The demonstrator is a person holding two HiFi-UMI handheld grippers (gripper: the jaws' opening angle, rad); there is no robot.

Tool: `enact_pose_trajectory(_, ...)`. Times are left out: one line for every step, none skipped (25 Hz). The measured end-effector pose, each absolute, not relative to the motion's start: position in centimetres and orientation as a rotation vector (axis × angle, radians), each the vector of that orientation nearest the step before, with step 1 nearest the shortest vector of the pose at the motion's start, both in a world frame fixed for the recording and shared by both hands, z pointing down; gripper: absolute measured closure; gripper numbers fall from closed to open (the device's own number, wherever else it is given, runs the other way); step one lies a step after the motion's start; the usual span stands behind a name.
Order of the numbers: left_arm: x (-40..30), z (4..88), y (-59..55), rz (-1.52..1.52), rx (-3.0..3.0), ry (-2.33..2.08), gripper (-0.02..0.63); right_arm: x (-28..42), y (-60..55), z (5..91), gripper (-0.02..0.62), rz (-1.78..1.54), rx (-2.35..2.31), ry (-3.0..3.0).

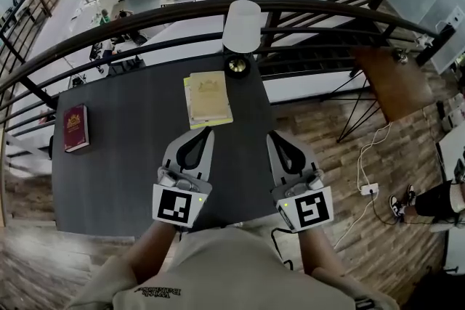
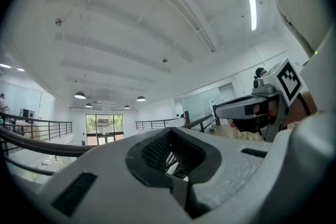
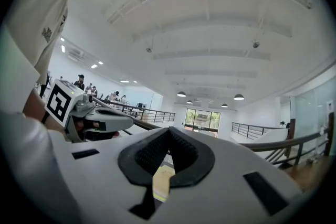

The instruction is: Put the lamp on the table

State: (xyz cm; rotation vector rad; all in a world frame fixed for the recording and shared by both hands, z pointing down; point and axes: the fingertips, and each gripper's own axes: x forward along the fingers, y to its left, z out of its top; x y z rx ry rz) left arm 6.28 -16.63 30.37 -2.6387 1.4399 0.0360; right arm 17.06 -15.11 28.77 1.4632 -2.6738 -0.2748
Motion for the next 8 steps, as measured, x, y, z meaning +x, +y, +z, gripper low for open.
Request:
enact_pose_trajectory(6.22, 30.32, -16.63, 0.041, -2.638, 1.451, 0.600, 16.80, -14.96, 28.62, 0.594, -0.288, 1.463, -2.674)
enact_pose_trajectory(6.18, 30.25, -16.60, 0.045, -2.637, 1.457, 0.601, 16.61, -14.84, 28.51, 0.594, -0.297, 1.465, -2.673)
enact_pose_trajectory(6.18, 30.18, -16.57, 0.047, -2.635, 1.457, 0.601, 16.48, -14.76, 28.47, 0.594, -0.304, 1.466, -2.671)
enact_pose_trajectory(6.21, 30.12, -16.56, 0.046, -2.633, 1.453, 0.601, 16.40, -14.74, 28.46, 0.594, -0.310, 1.467, -2.667)
enact_pose_trajectory(6.25, 30.07, -16.59, 0.042, -2.631, 1.447, 0.600, 16.36, -14.78, 28.48, 0.594, -0.314, 1.470, -2.663)
enact_pose_trajectory(6.30, 30.02, -16.65, 0.038, -2.630, 1.442, 0.600, 16.33, -14.85, 28.47, 0.594, -0.317, 1.473, -2.659)
enact_pose_trajectory(6.35, 29.97, -16.74, 0.033, -2.628, 1.437, 0.601, 16.32, -14.95, 28.44, 0.594, -0.320, 1.477, -2.655)
enact_pose_trajectory(6.40, 29.91, -16.83, 0.029, -2.626, 1.432, 0.600, 16.31, -15.06, 28.40, 0.594, -0.323, 1.482, -2.652)
